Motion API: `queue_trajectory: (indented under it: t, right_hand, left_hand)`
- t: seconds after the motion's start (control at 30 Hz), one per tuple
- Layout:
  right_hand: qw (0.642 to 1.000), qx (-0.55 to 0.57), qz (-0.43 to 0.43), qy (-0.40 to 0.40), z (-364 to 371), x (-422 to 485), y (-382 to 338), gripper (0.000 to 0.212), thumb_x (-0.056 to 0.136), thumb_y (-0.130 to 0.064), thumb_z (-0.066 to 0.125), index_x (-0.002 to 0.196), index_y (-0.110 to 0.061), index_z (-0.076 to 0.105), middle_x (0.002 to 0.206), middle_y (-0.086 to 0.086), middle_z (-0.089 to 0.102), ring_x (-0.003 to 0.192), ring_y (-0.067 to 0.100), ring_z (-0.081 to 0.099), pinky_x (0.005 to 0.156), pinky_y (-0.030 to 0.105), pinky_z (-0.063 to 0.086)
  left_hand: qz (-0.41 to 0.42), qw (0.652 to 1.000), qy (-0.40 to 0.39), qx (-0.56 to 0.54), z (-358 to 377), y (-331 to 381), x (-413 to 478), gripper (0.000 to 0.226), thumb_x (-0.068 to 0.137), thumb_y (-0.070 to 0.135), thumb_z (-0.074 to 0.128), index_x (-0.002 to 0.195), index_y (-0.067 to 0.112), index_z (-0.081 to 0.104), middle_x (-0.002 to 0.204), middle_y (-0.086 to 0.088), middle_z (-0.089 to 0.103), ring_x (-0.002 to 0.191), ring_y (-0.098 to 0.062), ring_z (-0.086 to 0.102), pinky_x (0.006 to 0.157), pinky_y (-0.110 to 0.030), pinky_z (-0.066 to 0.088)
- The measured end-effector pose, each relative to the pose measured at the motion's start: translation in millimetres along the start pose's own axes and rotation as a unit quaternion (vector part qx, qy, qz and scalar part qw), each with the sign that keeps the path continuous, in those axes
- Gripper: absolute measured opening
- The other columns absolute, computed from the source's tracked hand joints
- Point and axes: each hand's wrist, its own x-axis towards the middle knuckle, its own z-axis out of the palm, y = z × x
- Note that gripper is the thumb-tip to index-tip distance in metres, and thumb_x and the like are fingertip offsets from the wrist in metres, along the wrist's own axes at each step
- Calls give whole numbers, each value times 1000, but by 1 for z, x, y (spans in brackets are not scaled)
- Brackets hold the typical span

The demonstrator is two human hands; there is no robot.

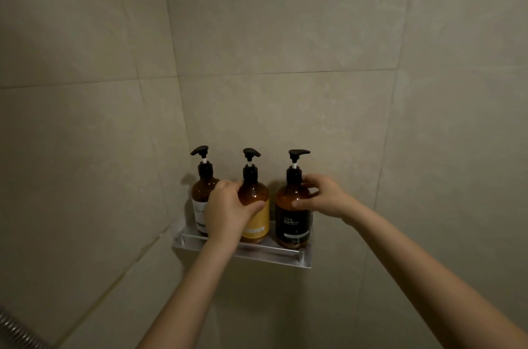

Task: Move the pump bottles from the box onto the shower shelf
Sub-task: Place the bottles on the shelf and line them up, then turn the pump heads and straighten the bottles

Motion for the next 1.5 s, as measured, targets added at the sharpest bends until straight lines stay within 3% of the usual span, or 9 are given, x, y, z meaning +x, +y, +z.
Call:
queue_trajectory:
  t: [0.13,0.33,0.73,0.87,1.07,1.17,1.27,1.37,1.5]
  right_hand:
    - [1000,1,0,-2,-1,0,-1,57,72,-21,78,125,-20,55,118,0,59,106,13,52,91,31,42]
    - [1000,-3,9,-3,-3,-2,-4,60,72,-20,78,127,-19,55,123,4,60,112,20,55,97,37,46]
    - [999,18,30,26,2,-7,-10,62,71,-17,79,128,-14,54,124,8,59,114,23,56,96,38,48]
    - [998,16,40,48,8,-9,-12,68,71,-19,80,131,-12,49,126,8,58,114,23,56,88,31,46]
    - [999,17,46,16,-1,-14,-10,79,69,-32,81,136,-14,43,133,7,54,121,23,52,100,37,45]
    - [994,55,19,88,-27,-13,-14,67,72,-39,76,130,-13,51,122,7,59,110,22,57,84,32,51]
    - [981,68,-60,172,-61,-8,-31,33,83,-38,65,109,-17,65,94,-5,65,90,14,60,64,19,44]
    - [987,-12,-100,125,-82,0,-62,24,84,-29,65,105,-19,68,87,-10,63,83,11,60,61,17,43]
    - [979,-168,-111,26,-79,9,-93,29,87,-28,62,113,-15,67,94,-5,58,88,10,54,73,22,41]
  left_hand:
    - [2,1000,-26,-9,-8,1,10,61,65,59,67,109,17,66,104,-1,63,92,-15,60,72,-24,45]
    - [15,998,-56,-29,-11,-1,20,44,71,37,74,107,14,67,101,-4,70,90,-16,64,70,-24,45]
    - [18,995,-89,-44,-13,-7,27,42,71,32,75,109,17,67,103,-3,71,93,-16,64,74,-26,48]
    - [20,995,-89,-40,-12,-9,27,46,71,33,74,113,16,65,108,-4,69,99,-17,62,81,-30,51]
    - [16,998,-18,-64,-14,-2,9,45,75,31,72,116,13,63,113,-3,67,101,-13,60,80,-19,42]
    - [35,991,68,-110,-16,7,-8,29,80,27,67,108,20,66,104,5,68,85,5,56,66,-3,42]
    - [44,979,14,-201,-15,23,-14,26,81,23,66,107,24,65,102,8,66,83,9,58,65,4,43]
    - [60,980,-50,-182,-8,42,-11,32,81,27,66,112,23,64,108,9,65,93,2,61,65,-2,46]
    - [100,986,-83,-108,5,54,-12,50,78,35,67,125,20,57,121,3,63,111,-9,58,91,-26,50]
